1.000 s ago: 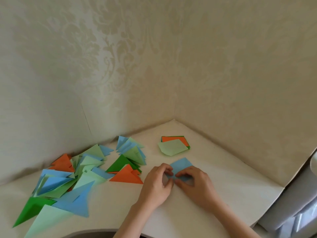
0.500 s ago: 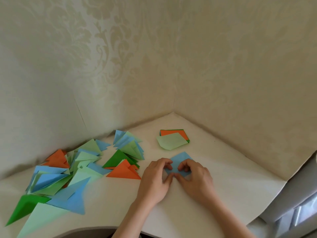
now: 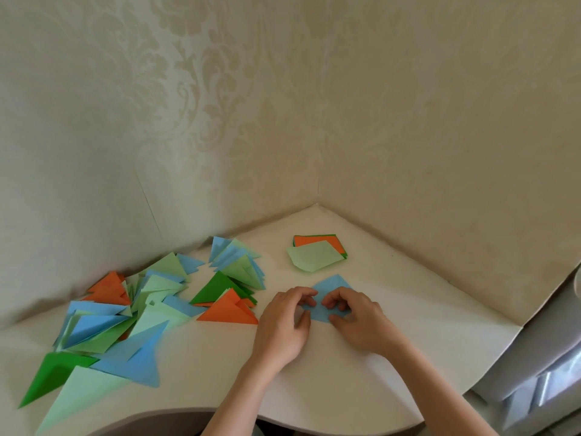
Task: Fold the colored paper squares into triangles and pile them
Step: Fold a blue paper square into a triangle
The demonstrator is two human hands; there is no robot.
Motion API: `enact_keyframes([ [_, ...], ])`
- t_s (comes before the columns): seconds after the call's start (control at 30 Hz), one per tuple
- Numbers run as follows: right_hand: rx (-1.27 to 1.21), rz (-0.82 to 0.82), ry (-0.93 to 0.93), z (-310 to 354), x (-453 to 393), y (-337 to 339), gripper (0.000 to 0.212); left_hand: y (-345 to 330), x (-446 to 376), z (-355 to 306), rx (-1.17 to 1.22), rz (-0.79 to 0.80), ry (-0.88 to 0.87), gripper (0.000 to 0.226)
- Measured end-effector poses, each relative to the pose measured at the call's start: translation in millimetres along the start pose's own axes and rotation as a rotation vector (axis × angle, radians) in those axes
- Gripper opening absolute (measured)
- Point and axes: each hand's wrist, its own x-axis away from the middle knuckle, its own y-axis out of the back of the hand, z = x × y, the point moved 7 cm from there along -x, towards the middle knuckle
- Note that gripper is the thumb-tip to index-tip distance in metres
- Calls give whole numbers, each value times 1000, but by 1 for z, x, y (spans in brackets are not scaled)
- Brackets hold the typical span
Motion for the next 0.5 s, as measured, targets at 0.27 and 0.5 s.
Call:
enact_keyframes([
  [0.27,126,-277,187,6,18,-4,32,13,6,0,38,-75,-6,49],
  [0.5,63,-366,289,7,24,-1,3,15,7,-7,-49,-131,-115,39],
])
